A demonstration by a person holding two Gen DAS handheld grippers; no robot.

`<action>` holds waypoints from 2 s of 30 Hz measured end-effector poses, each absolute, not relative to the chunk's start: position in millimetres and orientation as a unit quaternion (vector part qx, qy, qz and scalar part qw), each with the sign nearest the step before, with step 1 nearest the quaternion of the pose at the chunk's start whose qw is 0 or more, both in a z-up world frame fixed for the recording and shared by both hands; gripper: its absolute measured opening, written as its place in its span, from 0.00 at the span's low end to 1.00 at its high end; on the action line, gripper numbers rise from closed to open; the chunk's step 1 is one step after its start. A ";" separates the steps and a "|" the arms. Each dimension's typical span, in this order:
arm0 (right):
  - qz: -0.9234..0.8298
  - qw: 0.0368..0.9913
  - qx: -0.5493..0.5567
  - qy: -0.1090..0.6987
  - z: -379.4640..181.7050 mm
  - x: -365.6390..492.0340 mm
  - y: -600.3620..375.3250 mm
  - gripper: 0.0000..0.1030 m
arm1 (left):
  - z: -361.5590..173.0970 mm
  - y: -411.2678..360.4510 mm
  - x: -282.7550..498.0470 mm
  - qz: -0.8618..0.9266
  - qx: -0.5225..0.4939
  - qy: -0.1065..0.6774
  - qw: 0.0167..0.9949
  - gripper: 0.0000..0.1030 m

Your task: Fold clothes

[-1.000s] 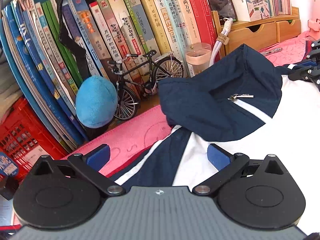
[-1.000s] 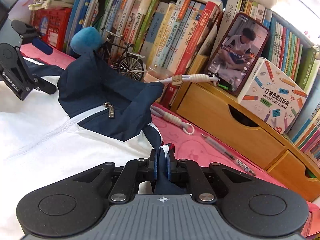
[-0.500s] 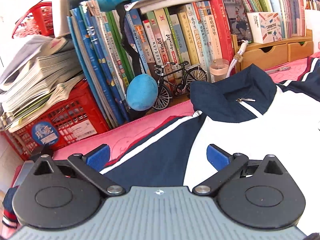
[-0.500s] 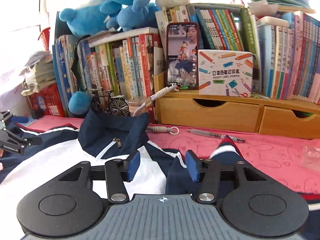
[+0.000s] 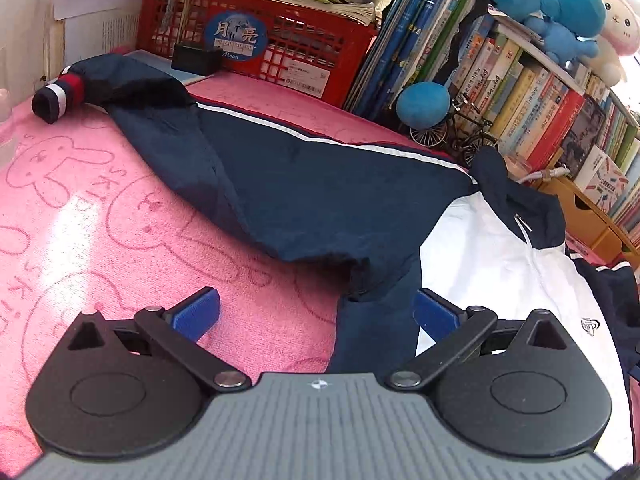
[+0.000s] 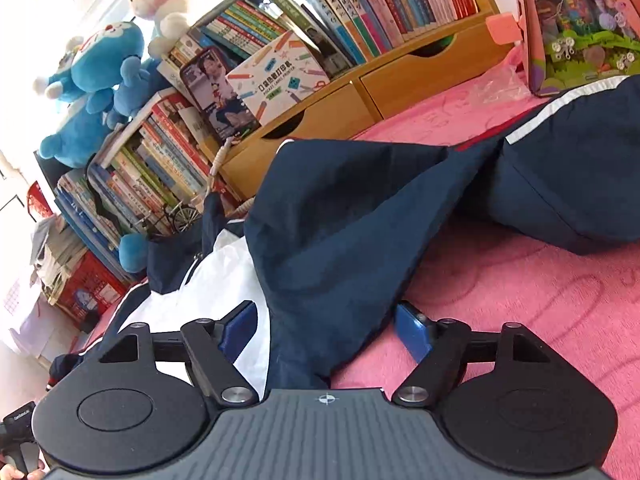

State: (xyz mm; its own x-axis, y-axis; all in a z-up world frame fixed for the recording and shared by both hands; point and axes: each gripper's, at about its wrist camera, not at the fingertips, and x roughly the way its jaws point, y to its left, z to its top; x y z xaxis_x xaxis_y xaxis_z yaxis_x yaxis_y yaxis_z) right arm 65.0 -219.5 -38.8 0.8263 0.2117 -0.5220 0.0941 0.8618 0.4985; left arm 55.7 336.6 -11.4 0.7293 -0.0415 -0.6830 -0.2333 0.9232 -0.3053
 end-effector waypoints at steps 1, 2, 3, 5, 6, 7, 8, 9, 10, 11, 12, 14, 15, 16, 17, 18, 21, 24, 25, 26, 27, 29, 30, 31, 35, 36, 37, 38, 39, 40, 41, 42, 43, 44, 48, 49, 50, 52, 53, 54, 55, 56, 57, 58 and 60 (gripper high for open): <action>0.019 0.925 0.256 0.281 -40.6 74.7 -217.2 0.75 | -12.6 333.9 60.6 0.059 -0.182 0.362 0.912 1.00; 0.000 0.926 0.250 0.283 -41.5 82.4 -216.3 0.45 | -14.1 330.7 65.6 0.065 -0.174 0.360 0.914 0.99; -0.020 0.926 0.242 0.288 -42.2 89.9 -215.6 0.18 | -15.1 327.5 69.3 0.075 -0.166 0.357 0.916 0.95; -0.038 0.923 0.260 0.282 -38.2 90.2 -227.0 0.05 | -14.5 323.6 74.7 0.087 -0.161 0.351 0.918 0.63; -0.045 0.921 0.270 0.278 -36.0 89.8 -233.2 0.05 | -13.8 324.1 76.4 0.080 -0.173 0.349 0.918 0.57; -0.055 0.927 0.258 0.266 -28.6 85.9 -238.2 0.05 | -13.3 325.1 77.5 0.071 -0.186 0.346 0.917 0.44; -0.064 0.935 0.241 0.253 -20.4 81.5 -243.0 0.05 | -13.2 326.3 78.4 0.067 -0.198 0.342 0.916 0.41; -0.074 0.942 0.225 0.239 -12.2 77.1 -247.8 0.05 | -12.5 326.2 78.4 0.068 -0.201 0.338 0.917 0.41; -0.069 0.942 0.227 0.239 -11.6 74.8 -251.7 0.05 | -11.9 325.0 77.3 0.067 -0.201 0.336 0.918 0.41; -0.062 0.940 0.233 0.241 -12.4 72.9 -255.6 0.05 | -11.4 323.6 75.9 0.064 -0.200 0.334 0.919 0.41; -0.056 0.938 0.239 0.243 -13.2 71.1 -259.4 0.05 | -11.0 322.2 74.5 0.061 -0.199 0.333 0.920 0.41; -0.042 0.935 0.251 0.247 -14.8 67.3 -267.0 0.05 | -13.3 318.3 72.5 0.058 -0.190 0.342 0.918 0.42; -0.035 0.933 0.257 0.249 -15.7 65.5 -270.8 0.05 | -15.3 315.7 71.4 0.056 -0.182 0.349 0.918 0.42; -0.029 0.931 0.263 0.251 -16.5 63.6 -274.7 0.05 | -16.6 313.3 69.7 0.054 -0.172 0.349 0.920 0.45; -0.022 0.929 0.268 0.253 -17.3 61.7 -278.5 0.10 | -17.5 311.0 67.8 0.052 -0.162 0.347 0.922 0.49; -0.015 0.927 0.274 0.255 -18.1 59.8 -282.3 0.12 | -17.4 308.6 66.0 0.047 -0.156 0.347 0.924 0.51; 0.016 0.915 0.299 0.270 -30.3 52.4 -281.5 0.35 | -16.5 305.8 65.0 0.019 -0.168 0.349 0.922 0.66; 0.048 0.909 0.296 0.290 -45.4 51.3 -259.9 0.56 | -16.2 299.7 68.3 0.015 -0.167 0.349 0.922 0.67; 0.057 0.907 0.293 0.297 -50.0 53.9 -251.2 0.56 | -17.1 295.9 69.6 0.020 -0.164 0.346 0.924 0.59; 0.052 0.910 0.280 0.300 -50.2 57.2 -241.1 0.44 | -17.7 292.8 70.6 0.025 -0.161 0.345 0.924 0.43; 0.046 0.914 0.265 0.303 -49.7 60.7 -230.7 0.22 | -18.3 290.1 71.4 0.029 -0.158 0.344 0.925 0.38; 0.024 0.918 0.240 0.315 -45.2 66.3 -217.4 0.06 | -18.3 287.1 71.1 0.044 -0.156 0.340 0.926 0.26; 0.011 0.924 0.223 0.310 -40.5 66.0 -212.8 0.06 | -18.1 287.5 70.3 0.048 -0.159 0.338 0.926 0.23; -0.001 0.931 0.208 0.299 -34.2 63.7 -214.1 0.06 | -17.9 288.8 69.4 0.049 -0.163 0.338 0.926 0.21; -0.065 0.947 0.170 0.264 -12.6 58.6 -238.9 0.05 | -17.2 293.0 64.1 0.038 -0.177 0.338 0.924 0.19; -0.079 0.946 0.174 0.262 -11.1 59.7 -249.9 0.05 | -18.2 291.3 63.1 0.038 -0.168 0.340 0.925 0.19; -0.086 0.942 0.188 0.263 -12.3 60.5 -263.5 0.05 | -19.4 289.1 62.0 0.040 -0.157 0.341 0.926 0.19; -0.070 0.938 0.210 0.265 -15.6 56.3 -272.1 0.05 | -20.7 287.0 60.8 0.041 -0.147 0.342 0.927 0.20; -0.050 0.934 0.233 0.267 -19.2 51.4 -279.8 0.05 | -20.1 285.6 58.4 0.039 -0.141 0.343 0.928 0.20; -0.029 0.928 0.256 0.269 -22.9 46.4 -287.5 0.09 | -19.1 284.5 55.7 0.036 -0.135 0.344 0.928 0.21; -0.009 0.925 0.265 0.271 -24.4 38.9 -288.3 0.13 | -18.0 283.4 52.9 0.033 -0.130 0.346 0.929 0.25; 0.011 0.922 0.272 0.274 -25.6 31.0 -287.9 0.15 | -16.3 283.6 49.1 0.027 -0.130 0.346 0.929 0.26; 0.029 0.922 0.270 0.275 -26.4 17.8 -285.5 0.24 | -14.4 284.2 44.9 0.020 -0.131 0.345 0.929 0.31; 0.047 0.923 0.265 0.276 -27.2 3.7 -282.8 0.40 | -11.2 284.6 38.4 0.011 -0.132 0.344 0.930 0.35; 0.101 0.926 0.244 0.270 -28.7 -57.6 -274.2 0.53 | -0.5 285.5 -0.3 -0.013 -0.133 0.338 0.931 0.36; 0.111 0.927 0.239 0.267 -28.2 -76.5 -272.6 0.53 | 2.1 285.4 -11.1 -0.019 -0.134 0.337 0.932 0.36; 0.118 0.929 0.232 0.263 -27.9 -93.6 -270.4 0.53 | 3.4 284.6 -23.3 -0.026 -0.134 0.337 0.931 0.36; 0.130 0.933 0.211 0.260 -27.1 -126.3 -264.4 0.57 | 4.4 281.4 -46.4 -0.035 -0.126 0.342 0.931 0.36; 0.136 0.934 0.200 0.262 -25.1 -141.8 -256.5 0.60 | 4.5 277.9 -60.5 -0.038 -0.116 0.344 0.931 0.37; 0.140 0.934 0.194 0.266 -24.4 -152.8 -249.8 0.60 | 4.1 274.7 -72.8 -0.039 -0.107 0.346 0.931 0.40; 0.147 0.933 0.185 0.272 -23.8 -166.3 -241.3 0.61 | 4.8 270.4 -83.2 -0.039 -0.098 0.348 0.931 0.46; 0.150 0.932 0.180 0.276 -24.0 -175.2 -234.8 0.63 | 4.9 265.6 -95.1 -0.039 -0.086 0.349 0.932 0.53; 0.155 0.932 0.174 0.277 -24.8 -184.8 -225.6 0.64 | 4.7 260.7 -107.6 -0.039 -0.073 0.350 0.933 0.56; 0.159 0.931 0.172 0.279 -26.7 -191.8 -218.4 0.67 | 4.6 256.3 -120.0 -0.041 -0.062 0.350 0.934 0.60; 0.168 0.929 0.170 0.282 -30.7 -204.7 -204.7 0.72 | 1.7 250.0 -139.2 -0.045 -0.049 0.352 0.934 0.69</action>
